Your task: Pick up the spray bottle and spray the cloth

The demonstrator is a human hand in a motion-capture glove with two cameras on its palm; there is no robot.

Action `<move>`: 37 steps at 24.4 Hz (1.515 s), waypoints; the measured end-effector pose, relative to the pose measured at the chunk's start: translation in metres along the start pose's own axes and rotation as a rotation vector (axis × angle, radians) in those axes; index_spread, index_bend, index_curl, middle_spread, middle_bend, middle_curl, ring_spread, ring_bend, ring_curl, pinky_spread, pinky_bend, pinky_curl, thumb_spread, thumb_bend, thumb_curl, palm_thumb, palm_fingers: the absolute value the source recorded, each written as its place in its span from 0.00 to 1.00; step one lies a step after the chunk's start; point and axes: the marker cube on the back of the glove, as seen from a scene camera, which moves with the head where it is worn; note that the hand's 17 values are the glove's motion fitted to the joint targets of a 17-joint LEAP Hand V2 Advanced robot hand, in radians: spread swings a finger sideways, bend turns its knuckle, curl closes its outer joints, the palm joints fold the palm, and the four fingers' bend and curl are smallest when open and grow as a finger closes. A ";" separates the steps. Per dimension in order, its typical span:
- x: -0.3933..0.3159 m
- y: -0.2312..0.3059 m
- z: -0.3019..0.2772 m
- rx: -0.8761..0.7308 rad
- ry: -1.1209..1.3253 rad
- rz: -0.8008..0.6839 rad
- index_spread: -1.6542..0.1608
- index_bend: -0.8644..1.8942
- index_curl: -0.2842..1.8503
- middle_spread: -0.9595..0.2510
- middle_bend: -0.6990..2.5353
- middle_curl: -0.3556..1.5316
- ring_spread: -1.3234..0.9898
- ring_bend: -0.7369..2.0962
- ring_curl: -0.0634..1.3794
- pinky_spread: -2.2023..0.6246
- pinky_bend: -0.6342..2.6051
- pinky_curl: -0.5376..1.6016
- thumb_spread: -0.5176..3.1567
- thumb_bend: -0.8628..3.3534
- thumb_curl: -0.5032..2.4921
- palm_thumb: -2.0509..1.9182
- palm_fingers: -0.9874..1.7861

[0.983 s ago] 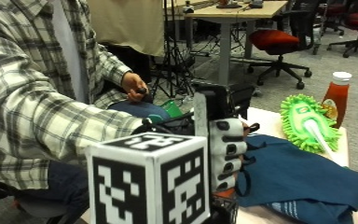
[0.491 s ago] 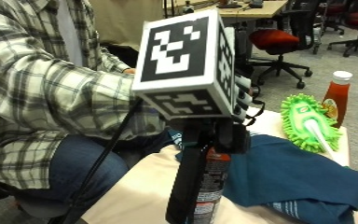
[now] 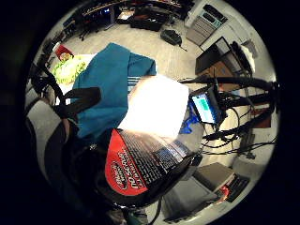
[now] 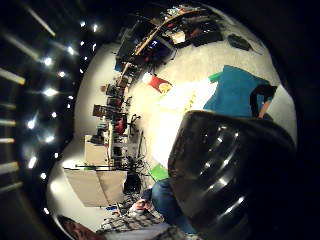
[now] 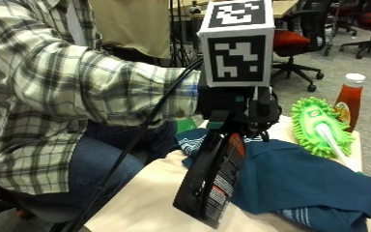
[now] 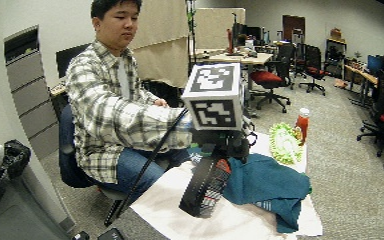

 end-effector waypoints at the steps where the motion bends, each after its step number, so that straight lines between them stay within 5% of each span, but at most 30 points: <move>1: -0.002 -0.002 0.004 -0.012 0.028 0.000 0.77 0.47 0.39 0.68 0.40 0.46 0.47 0.48 0.37 0.72 0.30 0.44 0.12 0.20 0.41 0.78 0.85; 26: -0.011 -0.002 0.077 -0.257 0.689 -0.065 0.77 0.47 0.40 0.68 0.41 0.46 0.47 0.47 0.37 0.72 0.30 0.44 0.11 0.20 0.41 0.78 0.85; 37: -0.019 0.001 0.085 -0.263 0.679 -0.100 0.77 0.47 0.40 0.68 0.41 0.45 0.47 0.47 0.37 0.72 0.31 0.44 0.12 0.20 0.41 0.78 0.85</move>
